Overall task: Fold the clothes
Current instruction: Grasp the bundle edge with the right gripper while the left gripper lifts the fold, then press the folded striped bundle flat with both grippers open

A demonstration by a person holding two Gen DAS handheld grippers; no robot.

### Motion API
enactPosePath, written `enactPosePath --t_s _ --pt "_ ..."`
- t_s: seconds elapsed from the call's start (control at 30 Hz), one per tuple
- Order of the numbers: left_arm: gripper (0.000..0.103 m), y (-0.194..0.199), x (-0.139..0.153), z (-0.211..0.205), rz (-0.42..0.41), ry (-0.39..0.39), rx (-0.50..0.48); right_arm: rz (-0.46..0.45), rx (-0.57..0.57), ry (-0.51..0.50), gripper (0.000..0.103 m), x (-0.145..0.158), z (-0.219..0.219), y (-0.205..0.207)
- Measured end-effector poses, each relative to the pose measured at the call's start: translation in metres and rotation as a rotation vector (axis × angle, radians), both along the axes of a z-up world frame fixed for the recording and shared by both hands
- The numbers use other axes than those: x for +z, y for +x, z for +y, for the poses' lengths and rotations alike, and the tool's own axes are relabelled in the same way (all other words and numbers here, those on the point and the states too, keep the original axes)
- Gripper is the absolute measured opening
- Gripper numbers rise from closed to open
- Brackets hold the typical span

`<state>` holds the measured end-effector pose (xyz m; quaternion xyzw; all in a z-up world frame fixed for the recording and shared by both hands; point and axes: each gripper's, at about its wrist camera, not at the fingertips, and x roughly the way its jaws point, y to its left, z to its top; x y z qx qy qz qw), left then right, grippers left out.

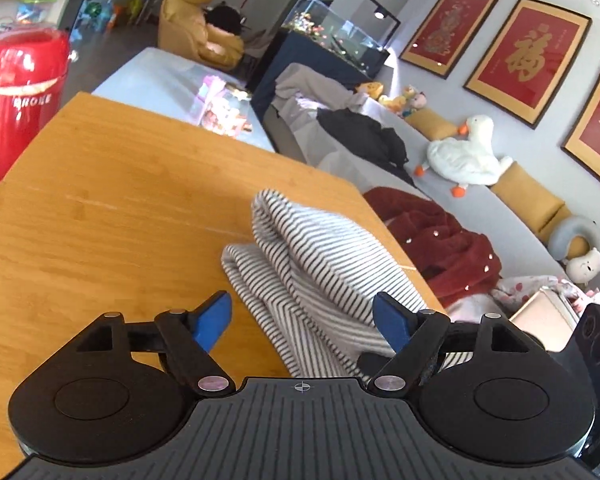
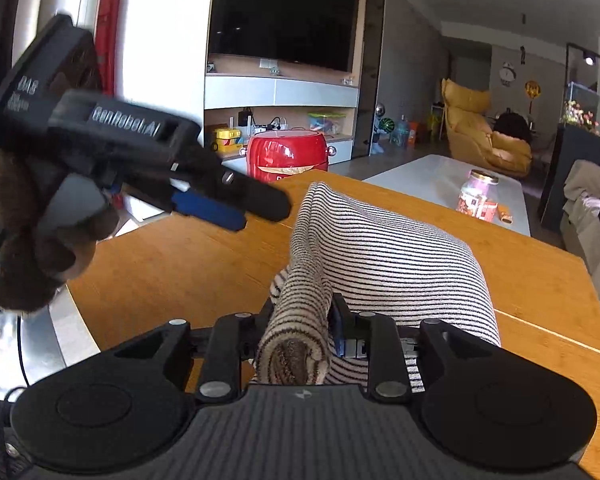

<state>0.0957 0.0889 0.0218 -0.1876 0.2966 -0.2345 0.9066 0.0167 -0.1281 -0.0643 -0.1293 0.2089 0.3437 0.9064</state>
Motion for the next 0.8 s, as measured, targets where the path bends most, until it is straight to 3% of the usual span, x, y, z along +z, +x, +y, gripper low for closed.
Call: enactPosePath --t_s 0.13,0.23,0.4,0.57,0.7,0.8 --pt "0.083 0.001 0.026 -0.011 -0.088 0.016 -0.036 -0.072 0.012 -0.072 0.039 -0.006 0.014 -0.011" --pt "0.083 0.014 0.028 -0.033 -0.104 0.043 -0.092 -0.093 0.021 -0.094 0.046 -0.005 0.018 -0.013" --pt "0.083 0.032 0.007 -0.045 -0.057 0.110 -0.122 -0.106 0.018 -0.045 0.080 0.019 -0.004 -0.012" --pt "0.083 0.039 -0.006 -0.045 -0.038 0.132 -0.142 -0.104 0.005 0.023 0.102 0.039 -0.030 -0.010" --pt "0.083 0.039 -0.010 -0.042 -0.032 0.127 -0.145 -0.050 -0.017 0.049 0.102 0.030 -0.034 -0.002" --pt "0.084 0.041 -0.012 -0.039 -0.023 0.117 -0.146 0.022 -0.040 -0.013 0.102 0.003 -0.022 0.011"
